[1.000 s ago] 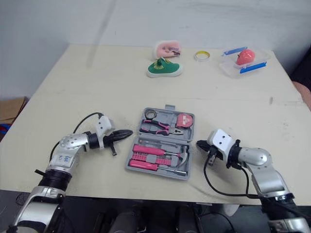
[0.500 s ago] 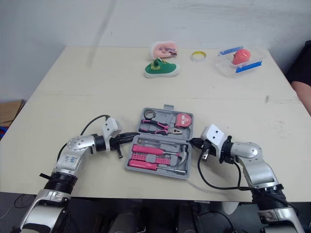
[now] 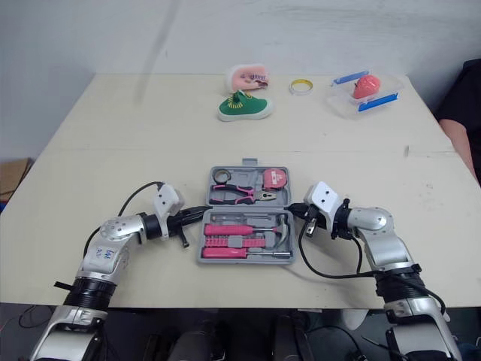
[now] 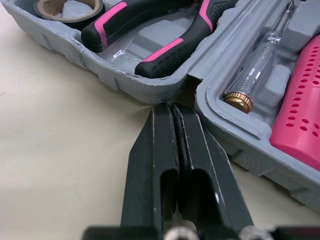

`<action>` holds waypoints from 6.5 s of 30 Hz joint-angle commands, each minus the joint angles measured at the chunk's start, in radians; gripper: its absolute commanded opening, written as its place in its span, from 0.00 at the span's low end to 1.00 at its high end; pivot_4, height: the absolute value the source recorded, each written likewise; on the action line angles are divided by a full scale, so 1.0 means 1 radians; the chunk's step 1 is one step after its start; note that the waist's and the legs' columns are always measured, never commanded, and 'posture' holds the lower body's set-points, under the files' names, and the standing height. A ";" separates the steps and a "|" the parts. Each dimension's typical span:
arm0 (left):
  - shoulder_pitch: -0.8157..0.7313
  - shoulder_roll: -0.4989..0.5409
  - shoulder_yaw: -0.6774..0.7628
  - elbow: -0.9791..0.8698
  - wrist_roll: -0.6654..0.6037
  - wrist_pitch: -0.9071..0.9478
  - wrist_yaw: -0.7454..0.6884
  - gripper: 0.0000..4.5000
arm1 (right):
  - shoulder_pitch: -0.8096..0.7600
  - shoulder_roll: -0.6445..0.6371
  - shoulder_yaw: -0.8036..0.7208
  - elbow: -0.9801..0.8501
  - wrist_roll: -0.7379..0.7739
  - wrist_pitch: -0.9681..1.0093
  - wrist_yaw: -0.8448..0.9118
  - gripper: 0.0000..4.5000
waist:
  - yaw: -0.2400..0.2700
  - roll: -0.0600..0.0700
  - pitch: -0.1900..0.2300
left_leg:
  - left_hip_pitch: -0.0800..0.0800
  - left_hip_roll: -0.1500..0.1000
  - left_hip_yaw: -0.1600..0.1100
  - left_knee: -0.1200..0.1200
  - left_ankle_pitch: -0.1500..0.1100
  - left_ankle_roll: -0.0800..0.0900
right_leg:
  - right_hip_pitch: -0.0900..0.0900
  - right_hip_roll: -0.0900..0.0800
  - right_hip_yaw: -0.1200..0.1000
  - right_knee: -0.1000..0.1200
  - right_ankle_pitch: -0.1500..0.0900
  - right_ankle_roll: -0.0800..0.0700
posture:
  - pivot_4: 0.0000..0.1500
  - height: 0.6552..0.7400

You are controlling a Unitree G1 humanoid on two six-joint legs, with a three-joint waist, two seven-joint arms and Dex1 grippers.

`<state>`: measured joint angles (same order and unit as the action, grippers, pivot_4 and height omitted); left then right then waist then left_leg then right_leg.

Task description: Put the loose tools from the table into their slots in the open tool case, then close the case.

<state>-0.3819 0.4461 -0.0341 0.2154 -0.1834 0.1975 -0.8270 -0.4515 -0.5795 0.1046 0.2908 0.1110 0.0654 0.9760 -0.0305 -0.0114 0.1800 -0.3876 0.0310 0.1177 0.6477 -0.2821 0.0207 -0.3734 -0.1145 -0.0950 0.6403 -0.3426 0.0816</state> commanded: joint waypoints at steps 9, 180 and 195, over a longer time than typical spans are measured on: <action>-0.041 0.009 -0.008 0.068 0.024 -0.011 0.015 0.00 | 0.100 -0.019 0.005 -0.169 0.033 0.115 0.022 0.01 | 0.004 0.000 0.000 | 0.000 0.000 0.000 0.000 0.000 0.000 | 0.000 0.000 0.000 -0.001 0.000 0.000 | 1.00 1.00; -0.480 -0.110 -0.099 0.691 0.151 -0.433 -0.131 0.00 | 0.524 -0.159 0.027 -0.475 0.006 -0.135 -0.141 0.00 | 0.049 -0.014 0.010 | -0.003 -0.001 0.002 0.005 0.002 0.003 | -0.002 0.001 -0.008 0.000 0.003 0.002 | 1.00 1.00; -0.229 -0.033 -0.113 0.308 0.069 -0.275 -0.345 0.00 | 0.296 -0.160 0.048 -0.224 -0.096 -0.203 -0.136 0.00 | 0.027 -0.014 0.010 | -0.002 -0.001 0.001 0.006 0.002 0.003 | 0.000 -0.001 -0.007 0.002 0.003 0.002 | 1.00 1.00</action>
<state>-0.6381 0.4099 -0.1277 0.6008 -0.0973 -0.1134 -1.1509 -0.1612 -0.7343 0.1642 0.0043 0.0678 -0.1655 0.8755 -0.0038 -0.0256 0.1901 -0.3899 0.0298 0.1185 0.6536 -0.2797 0.0239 -0.3736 -0.1156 -0.1009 0.6423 -0.3393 0.0835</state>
